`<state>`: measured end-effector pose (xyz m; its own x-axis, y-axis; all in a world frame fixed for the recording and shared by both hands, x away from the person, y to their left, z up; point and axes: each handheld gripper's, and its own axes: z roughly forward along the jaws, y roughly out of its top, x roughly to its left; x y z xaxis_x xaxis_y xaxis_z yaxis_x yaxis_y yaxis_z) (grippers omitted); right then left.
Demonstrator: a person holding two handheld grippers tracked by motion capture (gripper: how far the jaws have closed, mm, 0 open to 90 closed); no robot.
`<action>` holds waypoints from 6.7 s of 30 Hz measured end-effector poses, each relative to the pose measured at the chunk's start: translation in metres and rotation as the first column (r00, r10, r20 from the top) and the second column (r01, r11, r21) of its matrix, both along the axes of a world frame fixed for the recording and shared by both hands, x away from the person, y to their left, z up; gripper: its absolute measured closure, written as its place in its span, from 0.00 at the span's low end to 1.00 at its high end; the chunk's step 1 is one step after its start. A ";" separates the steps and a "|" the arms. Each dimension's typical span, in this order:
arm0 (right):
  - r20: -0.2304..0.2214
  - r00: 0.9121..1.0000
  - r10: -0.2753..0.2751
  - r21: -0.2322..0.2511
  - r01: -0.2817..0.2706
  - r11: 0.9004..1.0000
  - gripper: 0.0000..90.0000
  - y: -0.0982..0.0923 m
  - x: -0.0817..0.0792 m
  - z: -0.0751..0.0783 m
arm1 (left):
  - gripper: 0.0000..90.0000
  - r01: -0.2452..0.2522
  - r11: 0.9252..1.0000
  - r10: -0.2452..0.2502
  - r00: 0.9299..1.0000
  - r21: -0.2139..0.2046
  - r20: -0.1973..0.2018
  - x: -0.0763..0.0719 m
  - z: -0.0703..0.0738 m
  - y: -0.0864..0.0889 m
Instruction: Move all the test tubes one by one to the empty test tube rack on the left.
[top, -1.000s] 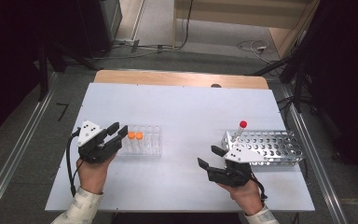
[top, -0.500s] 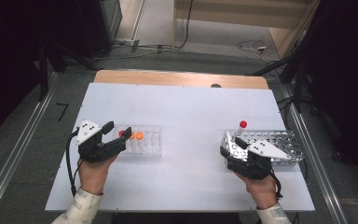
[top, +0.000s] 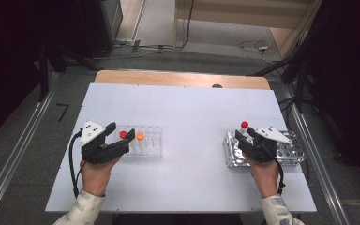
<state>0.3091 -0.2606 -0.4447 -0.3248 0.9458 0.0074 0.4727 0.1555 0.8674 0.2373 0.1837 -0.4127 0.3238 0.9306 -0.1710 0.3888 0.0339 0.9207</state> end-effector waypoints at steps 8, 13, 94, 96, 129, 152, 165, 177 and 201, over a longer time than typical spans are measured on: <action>-0.023 1.000 -0.008 -0.015 0.008 1.000 0.75 0.003 0.005 -0.004 | 0.30 0.001 1.000 -0.001 1.000 0.003 0.000 0.000 0.000 -0.001; -0.023 1.000 -0.012 -0.020 0.012 1.000 0.79 0.004 0.005 -0.005 | 0.25 -0.012 1.000 0.012 1.000 0.004 0.003 0.000 0.000 -0.001; -0.043 0.837 0.546 0.027 -0.545 0.838 0.46 0.131 -0.082 0.019 | 0.78 0.279 0.960 -0.279 0.959 0.010 0.038 -0.036 0.024 -0.042; -0.047 0.846 0.531 0.029 -0.530 0.848 0.46 0.122 -0.084 0.018 | 0.78 0.264 0.964 -0.264 0.964 0.008 0.038 -0.038 0.024 -0.034; -0.063 0.920 0.387 0.036 -0.385 0.922 0.34 0.063 -0.075 0.013 | 0.78 -0.015 0.999 0.012 0.995 0.033 0.103 -0.014 0.028 0.031; -0.068 0.923 0.379 0.029 -0.378 0.926 0.34 0.061 -0.074 0.011 | 0.76 -0.027 0.999 0.027 1.000 0.047 0.016 -0.006 -0.008 0.029; -0.065 0.927 0.370 0.031 -0.369 0.929 0.34 0.060 -0.073 0.011 | 0.64 -0.016 1.000 0.016 1.000 -0.002 0.013 -0.009 -0.007 0.030; -0.035 0.934 0.355 0.050 -0.353 0.934 0.29 0.045 -0.066 0.008 | 0.28 -0.025 1.000 0.025 1.000 -0.007 -0.010 -0.021 -0.009 0.026; 0.041 0.989 0.143 0.050 -0.145 0.988 0.27 -0.053 -0.074 0.008 | 0.17 -0.191 0.982 0.191 0.981 0.019 -0.020 -0.056 -0.036 0.073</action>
<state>0.2350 -0.3139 -0.4372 -0.4583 0.8878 0.0417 0.4159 0.1728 0.8929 0.1809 0.2570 -0.4486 0.1365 0.9776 -0.1601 0.3966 0.0942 0.9131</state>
